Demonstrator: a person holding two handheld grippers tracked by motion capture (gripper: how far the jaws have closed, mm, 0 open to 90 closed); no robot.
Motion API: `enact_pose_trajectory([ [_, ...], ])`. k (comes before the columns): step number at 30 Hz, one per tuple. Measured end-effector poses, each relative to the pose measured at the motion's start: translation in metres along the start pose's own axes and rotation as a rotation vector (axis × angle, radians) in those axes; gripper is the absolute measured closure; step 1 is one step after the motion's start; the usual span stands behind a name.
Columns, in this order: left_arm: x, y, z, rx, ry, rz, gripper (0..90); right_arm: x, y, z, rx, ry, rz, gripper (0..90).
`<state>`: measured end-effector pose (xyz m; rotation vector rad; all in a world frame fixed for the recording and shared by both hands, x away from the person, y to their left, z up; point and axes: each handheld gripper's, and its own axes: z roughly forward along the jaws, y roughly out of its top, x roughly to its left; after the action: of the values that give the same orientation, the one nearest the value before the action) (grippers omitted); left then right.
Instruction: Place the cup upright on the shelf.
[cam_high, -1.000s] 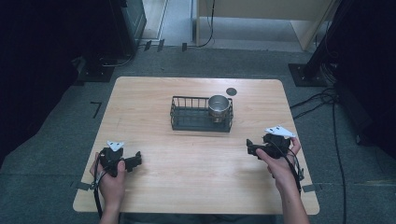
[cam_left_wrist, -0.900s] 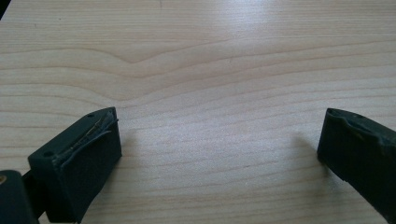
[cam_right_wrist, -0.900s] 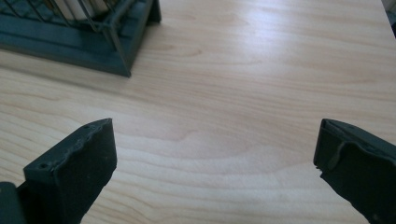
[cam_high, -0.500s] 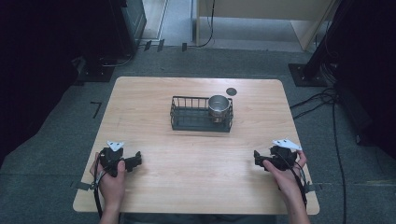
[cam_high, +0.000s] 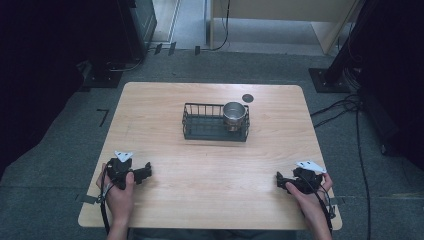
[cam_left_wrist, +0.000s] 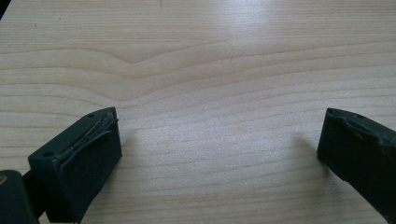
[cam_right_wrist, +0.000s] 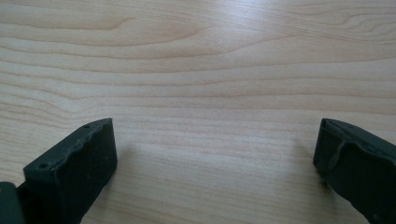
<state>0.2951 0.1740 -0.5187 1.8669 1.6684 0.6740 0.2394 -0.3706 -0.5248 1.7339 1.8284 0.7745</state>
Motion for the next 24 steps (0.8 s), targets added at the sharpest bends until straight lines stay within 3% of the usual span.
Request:
enact_pose_trajectory([
  [24, -0.0018, 0.0004, 0.0005, -0.001, 0.0, -0.001, 0.0, -0.0055, -0.0034, -0.0014, -0.013, 0.012, -0.013, 0.0],
])
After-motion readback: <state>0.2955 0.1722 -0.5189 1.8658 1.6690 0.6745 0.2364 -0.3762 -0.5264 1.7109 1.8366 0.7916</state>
